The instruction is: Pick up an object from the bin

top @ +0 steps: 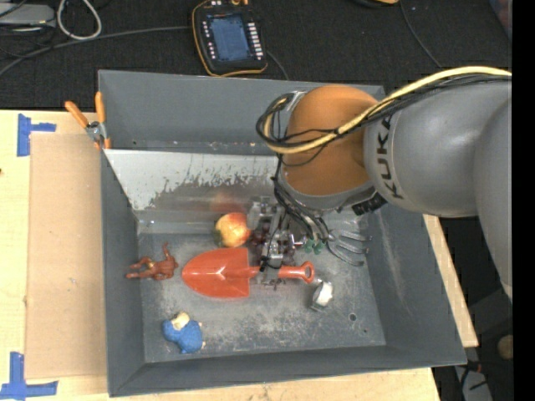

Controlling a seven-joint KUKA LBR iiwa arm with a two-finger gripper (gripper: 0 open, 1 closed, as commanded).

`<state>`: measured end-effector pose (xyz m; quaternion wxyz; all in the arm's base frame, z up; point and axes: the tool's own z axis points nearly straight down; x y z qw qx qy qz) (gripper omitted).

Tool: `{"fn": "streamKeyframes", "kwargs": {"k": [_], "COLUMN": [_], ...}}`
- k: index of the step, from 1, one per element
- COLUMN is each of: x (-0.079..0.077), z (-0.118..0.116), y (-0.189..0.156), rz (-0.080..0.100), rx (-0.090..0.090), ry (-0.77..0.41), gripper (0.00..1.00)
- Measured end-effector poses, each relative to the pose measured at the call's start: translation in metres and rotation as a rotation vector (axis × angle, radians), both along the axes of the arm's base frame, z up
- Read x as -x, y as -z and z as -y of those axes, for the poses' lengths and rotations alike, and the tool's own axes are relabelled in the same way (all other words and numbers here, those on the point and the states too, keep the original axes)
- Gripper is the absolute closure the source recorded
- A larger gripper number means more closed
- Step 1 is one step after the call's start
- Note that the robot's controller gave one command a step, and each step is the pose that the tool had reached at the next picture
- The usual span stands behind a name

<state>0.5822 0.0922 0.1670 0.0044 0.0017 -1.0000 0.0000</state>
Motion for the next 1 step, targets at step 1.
{"fn": "streamKeyframes", "kwargs": {"k": [1], "x": [-0.0018], "z": [0.0008], "y": [-0.0043], "rz": [0.007], "rx": [0.0], "ry": [0.004], "gripper": [0.0]}}
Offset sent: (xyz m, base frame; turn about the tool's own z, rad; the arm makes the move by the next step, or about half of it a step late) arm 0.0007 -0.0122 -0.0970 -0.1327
